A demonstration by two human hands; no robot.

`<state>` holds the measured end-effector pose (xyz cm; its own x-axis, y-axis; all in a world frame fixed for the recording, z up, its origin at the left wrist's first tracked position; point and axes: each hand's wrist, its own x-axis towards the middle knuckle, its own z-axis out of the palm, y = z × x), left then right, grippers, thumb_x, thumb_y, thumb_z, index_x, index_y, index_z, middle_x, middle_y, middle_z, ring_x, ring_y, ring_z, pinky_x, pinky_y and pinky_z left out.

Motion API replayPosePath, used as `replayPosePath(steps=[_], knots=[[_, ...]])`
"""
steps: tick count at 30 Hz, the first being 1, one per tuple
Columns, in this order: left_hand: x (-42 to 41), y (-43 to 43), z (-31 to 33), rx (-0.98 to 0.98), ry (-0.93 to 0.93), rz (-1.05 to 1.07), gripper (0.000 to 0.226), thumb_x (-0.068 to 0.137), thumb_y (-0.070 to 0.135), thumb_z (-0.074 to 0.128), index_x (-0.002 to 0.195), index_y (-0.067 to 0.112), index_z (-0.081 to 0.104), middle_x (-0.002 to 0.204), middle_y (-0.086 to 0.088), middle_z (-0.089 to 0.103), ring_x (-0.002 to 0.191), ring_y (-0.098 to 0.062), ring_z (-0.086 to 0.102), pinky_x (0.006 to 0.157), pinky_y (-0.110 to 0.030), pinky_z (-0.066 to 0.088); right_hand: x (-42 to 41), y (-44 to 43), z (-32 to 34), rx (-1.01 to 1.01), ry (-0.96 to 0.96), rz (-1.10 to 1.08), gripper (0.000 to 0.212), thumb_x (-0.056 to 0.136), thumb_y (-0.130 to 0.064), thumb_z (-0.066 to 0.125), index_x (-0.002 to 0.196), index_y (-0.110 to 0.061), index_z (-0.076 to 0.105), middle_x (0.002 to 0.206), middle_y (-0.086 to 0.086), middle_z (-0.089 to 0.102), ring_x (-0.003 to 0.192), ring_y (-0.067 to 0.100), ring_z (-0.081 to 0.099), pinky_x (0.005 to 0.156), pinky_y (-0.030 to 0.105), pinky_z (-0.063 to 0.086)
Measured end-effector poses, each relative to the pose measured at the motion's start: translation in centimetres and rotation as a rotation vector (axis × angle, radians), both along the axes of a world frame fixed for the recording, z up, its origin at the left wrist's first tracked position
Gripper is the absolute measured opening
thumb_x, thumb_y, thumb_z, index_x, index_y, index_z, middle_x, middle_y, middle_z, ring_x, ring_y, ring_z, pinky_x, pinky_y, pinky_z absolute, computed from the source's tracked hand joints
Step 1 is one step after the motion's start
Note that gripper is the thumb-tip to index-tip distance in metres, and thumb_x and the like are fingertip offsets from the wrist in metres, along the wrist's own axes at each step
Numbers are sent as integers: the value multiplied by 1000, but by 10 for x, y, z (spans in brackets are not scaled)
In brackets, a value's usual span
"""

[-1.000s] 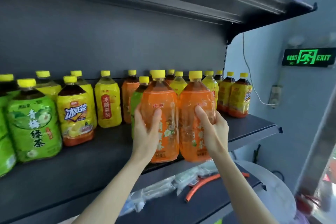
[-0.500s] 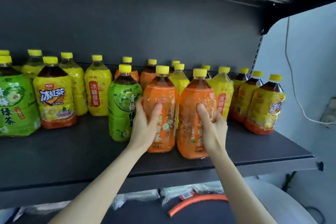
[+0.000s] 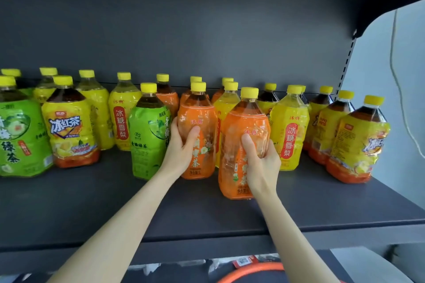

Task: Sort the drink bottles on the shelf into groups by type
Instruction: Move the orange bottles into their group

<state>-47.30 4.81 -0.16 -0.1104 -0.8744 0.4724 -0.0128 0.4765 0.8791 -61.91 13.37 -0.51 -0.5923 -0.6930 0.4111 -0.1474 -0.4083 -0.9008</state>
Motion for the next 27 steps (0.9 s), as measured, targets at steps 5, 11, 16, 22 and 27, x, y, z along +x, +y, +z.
replayPosePath(steps=[5, 11, 16, 22, 27], knots=[[3, -14, 0, 32, 3, -43, 64, 95, 40, 46, 148, 24, 16, 142, 2, 43, 126, -12, 44, 101, -30, 40, 1, -3, -2, -18, 13, -9, 38, 71, -58, 71, 97, -33, 59, 95, -12, 69, 88, 6, 67, 74, 23, 52], [3, -29, -1, 74, 16, -57, 73, 92, 47, 48, 150, 28, 8, 147, 0, 38, 130, -16, 41, 108, -41, 38, 6, -2, 2, -16, 12, -16, 43, 68, -57, 64, 100, -29, 58, 95, -14, 67, 87, 4, 65, 71, 20, 50], [2, -31, -1, 81, 22, -46, 86, 80, 61, 48, 149, 30, 8, 149, -1, 34, 133, -18, 39, 108, -46, 37, 6, -3, -1, -17, 26, -42, 42, 70, -61, 71, 98, -32, 58, 95, -14, 67, 87, 3, 66, 71, 20, 50], [-1, -34, 2, 89, 39, -60, 76, 90, 50, 48, 150, 26, 8, 149, -2, 33, 134, -18, 38, 108, -43, 38, 7, -2, 0, -29, 27, -39, 48, 68, -58, 64, 104, -26, 58, 97, -14, 66, 89, 3, 65, 71, 19, 49], [-2, -38, 2, 95, 32, -48, 81, 85, 55, 49, 149, 27, 9, 148, -2, 34, 133, -18, 38, 108, -46, 38, 7, -3, 0, -36, 29, -29, 51, 66, -58, 61, 106, -27, 57, 97, -15, 66, 89, 3, 65, 70, 17, 49]])
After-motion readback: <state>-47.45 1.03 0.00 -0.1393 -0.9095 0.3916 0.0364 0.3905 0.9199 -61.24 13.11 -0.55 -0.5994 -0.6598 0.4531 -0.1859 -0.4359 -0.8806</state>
